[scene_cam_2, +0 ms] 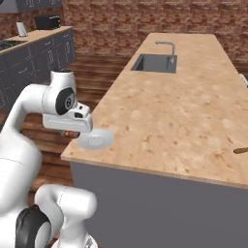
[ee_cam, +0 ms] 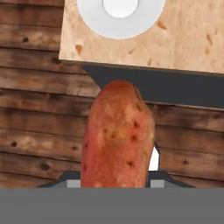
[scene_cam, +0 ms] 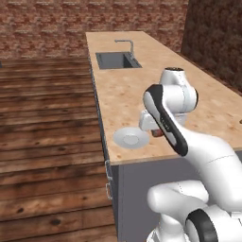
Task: Pick the sweet potato from the microwave and place it on plate located on the counter.
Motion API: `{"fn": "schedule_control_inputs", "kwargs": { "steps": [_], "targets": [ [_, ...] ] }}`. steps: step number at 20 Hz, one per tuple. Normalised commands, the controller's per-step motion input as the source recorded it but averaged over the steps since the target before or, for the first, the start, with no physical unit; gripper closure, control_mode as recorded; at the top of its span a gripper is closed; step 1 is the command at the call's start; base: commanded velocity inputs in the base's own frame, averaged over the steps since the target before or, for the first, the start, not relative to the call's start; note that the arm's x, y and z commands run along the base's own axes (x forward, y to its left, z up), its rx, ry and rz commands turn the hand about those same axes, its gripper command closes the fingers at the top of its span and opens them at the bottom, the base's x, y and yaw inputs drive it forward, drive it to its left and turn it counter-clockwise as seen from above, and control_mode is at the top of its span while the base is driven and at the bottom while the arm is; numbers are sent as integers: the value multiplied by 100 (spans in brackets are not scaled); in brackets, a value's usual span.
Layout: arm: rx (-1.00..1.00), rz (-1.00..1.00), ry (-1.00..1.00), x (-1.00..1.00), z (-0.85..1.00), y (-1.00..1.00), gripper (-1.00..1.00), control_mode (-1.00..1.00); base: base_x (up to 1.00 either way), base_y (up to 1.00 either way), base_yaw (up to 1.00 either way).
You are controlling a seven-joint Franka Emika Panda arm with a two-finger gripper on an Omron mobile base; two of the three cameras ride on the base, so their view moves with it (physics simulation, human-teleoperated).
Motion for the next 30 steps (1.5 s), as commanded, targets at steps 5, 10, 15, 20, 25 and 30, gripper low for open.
{"fn": "schedule_control_inputs", "kwargs": {
  "steps": [5,10,15,20,25,30],
  "targets": [
    [0,0,-4,78,-75,-2,100,-100,0,0,0],
    [0,0,0,90,-71,0,100,-100,0,0,0],
    [0,0,0,95,-41,8,100,-100,0,0,0],
    [0,-2,0,85,-27,23,100,-100,0,0,0],
    [0,0,1,59,-37,14,100,-100,0,0,0],
    [0,0,6,29,-32,0,100,-100,0,0,0]
  ]
}}
